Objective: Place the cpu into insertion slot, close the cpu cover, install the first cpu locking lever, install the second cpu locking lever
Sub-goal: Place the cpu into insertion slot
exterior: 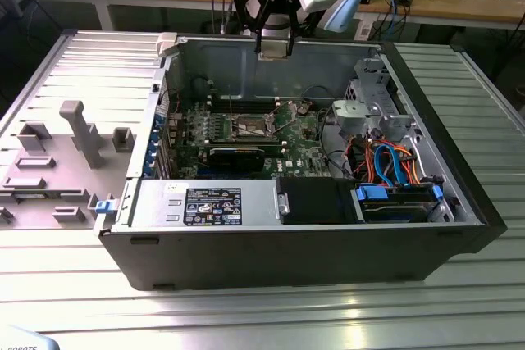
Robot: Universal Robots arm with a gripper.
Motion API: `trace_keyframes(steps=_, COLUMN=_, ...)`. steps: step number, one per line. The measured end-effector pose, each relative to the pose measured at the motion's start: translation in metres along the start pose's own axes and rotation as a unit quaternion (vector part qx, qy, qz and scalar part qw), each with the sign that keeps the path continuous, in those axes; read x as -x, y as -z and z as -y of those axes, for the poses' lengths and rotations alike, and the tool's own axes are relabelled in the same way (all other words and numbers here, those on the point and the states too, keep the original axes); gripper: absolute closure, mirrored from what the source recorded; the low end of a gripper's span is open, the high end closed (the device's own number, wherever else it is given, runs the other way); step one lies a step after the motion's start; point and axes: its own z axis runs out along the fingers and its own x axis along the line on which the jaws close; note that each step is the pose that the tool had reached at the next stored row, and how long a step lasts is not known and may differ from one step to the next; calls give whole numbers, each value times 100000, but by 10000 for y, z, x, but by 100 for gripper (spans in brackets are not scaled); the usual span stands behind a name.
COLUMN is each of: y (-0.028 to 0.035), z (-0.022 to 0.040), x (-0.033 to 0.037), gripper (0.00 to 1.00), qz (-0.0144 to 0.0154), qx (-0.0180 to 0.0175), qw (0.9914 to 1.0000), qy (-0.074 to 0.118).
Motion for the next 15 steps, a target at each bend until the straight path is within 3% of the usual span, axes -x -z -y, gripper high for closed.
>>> trace_keyframes(steps=15, y=1, z=8, x=1, gripper=46, qz=14, qx=2, qw=100000, qy=-140)
